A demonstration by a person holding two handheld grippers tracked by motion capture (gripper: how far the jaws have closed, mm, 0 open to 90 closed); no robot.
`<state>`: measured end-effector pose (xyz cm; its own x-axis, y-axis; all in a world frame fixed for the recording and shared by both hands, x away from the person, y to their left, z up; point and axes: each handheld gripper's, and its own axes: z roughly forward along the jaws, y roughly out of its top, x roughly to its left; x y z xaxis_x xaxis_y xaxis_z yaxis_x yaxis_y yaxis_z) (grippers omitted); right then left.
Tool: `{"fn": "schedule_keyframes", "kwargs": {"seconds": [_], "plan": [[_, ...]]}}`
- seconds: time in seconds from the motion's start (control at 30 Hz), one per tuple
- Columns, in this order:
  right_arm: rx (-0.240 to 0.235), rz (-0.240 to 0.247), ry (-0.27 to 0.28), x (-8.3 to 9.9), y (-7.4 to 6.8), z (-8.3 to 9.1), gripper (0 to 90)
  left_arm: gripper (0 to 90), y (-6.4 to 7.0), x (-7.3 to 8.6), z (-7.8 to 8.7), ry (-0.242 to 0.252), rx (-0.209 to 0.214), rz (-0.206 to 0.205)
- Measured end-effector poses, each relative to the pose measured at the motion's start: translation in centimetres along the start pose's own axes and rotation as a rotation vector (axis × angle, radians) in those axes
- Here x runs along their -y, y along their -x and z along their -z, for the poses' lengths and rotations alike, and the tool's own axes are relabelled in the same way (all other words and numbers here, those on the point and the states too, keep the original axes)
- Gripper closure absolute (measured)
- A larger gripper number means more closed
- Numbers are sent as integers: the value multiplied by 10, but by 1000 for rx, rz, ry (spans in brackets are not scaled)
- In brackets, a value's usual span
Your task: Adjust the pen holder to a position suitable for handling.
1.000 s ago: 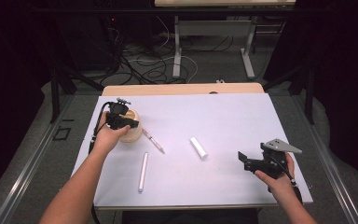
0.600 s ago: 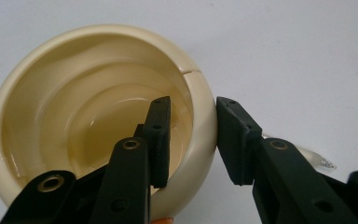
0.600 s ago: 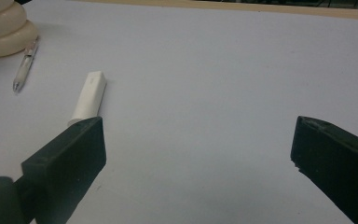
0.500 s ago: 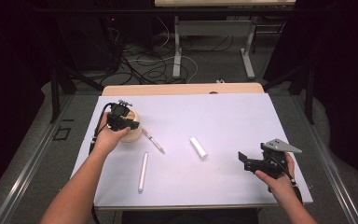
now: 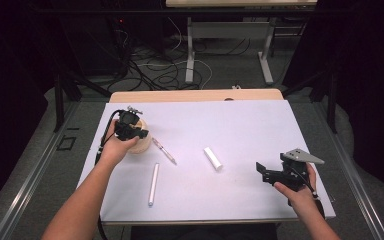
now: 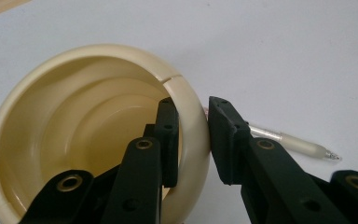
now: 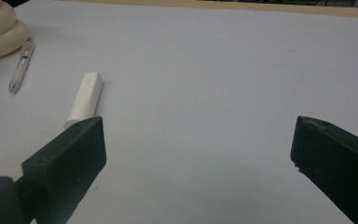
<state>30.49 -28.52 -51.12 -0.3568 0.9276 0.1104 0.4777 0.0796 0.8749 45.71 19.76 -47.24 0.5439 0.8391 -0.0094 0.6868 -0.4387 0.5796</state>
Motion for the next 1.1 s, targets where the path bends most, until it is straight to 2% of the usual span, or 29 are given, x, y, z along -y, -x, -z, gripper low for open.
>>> {"fn": "schedule_keyframes", "kwargs": {"seconds": [0.33, 0.5, 0.73, 1.1], "plan": [[-1, -1, -4, 0, 0, 0, 30, 743, 1, -3, 10, -7, -3, -1], [-4, 1, -6, 0, 0, 0, 30, 741, 5, -7, 17, 14, -6, 0], [-1, 4, -3, 0, 0, -1, 30, 732, 15, -16, 24, 8, -2, -6], [-6, 4, -8, 0, 0, -1, 30, 736, 33, -29, 26, 25, 9, -22]]}}
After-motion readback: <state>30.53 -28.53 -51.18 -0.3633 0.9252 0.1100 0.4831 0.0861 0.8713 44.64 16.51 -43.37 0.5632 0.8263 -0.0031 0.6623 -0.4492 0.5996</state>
